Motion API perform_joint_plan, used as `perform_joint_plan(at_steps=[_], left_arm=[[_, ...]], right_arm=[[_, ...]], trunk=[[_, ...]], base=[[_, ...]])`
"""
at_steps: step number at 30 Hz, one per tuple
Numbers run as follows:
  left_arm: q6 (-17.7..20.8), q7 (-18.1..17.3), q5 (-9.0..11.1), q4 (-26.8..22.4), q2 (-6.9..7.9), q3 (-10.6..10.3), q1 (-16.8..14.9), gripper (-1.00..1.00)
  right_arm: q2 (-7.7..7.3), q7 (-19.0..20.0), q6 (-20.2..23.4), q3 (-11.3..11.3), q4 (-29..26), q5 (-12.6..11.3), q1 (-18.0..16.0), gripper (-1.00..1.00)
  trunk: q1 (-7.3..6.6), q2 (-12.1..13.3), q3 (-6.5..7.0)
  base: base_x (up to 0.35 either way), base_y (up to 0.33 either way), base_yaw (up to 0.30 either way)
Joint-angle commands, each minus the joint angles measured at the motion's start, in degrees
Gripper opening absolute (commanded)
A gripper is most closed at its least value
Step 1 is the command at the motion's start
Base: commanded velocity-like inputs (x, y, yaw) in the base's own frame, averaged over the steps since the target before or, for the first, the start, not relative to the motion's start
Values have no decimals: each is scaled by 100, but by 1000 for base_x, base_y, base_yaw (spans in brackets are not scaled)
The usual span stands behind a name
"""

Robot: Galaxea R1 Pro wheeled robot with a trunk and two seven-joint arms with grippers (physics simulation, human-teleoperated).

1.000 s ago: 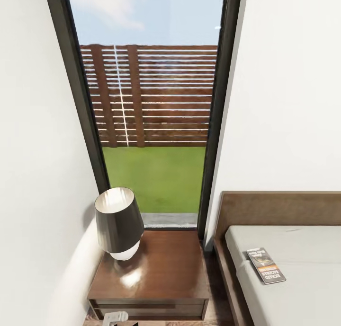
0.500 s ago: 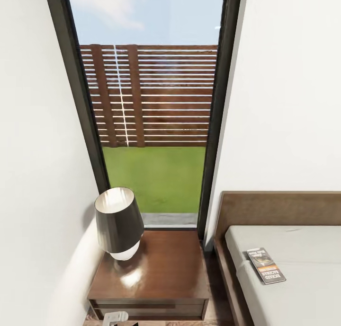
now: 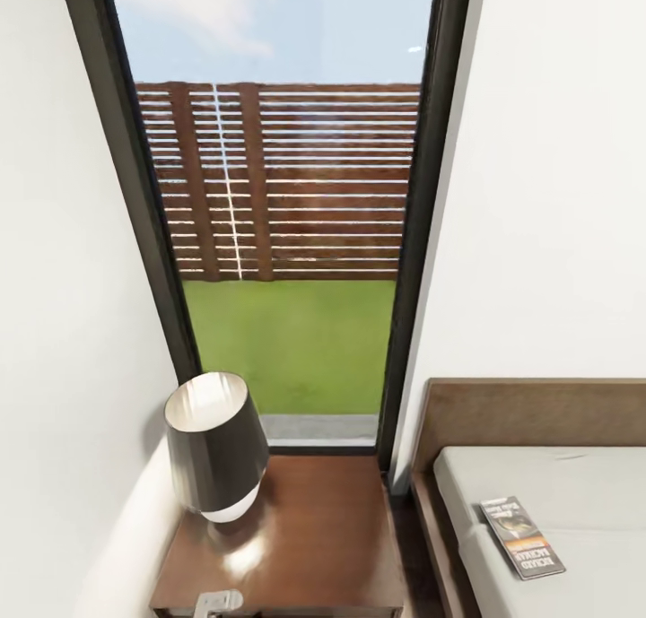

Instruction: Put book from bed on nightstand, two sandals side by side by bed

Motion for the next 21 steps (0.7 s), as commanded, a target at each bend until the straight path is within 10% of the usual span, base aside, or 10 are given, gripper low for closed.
perform_joint_plan(at_steps=[1,21], left_arm=[[-17,-20,-19,8,2,31,-7,100],[-17,-20,-19,6,2,31,-6,100]], right_arm=[[-1,28,-31,11,28,-42,-12,100],[-1,28,-31,11,28,-38,-12,100]], trunk=[[5,-10,-10],[5,-10,-10]], base=[[165,0,0],[167,0,0]])
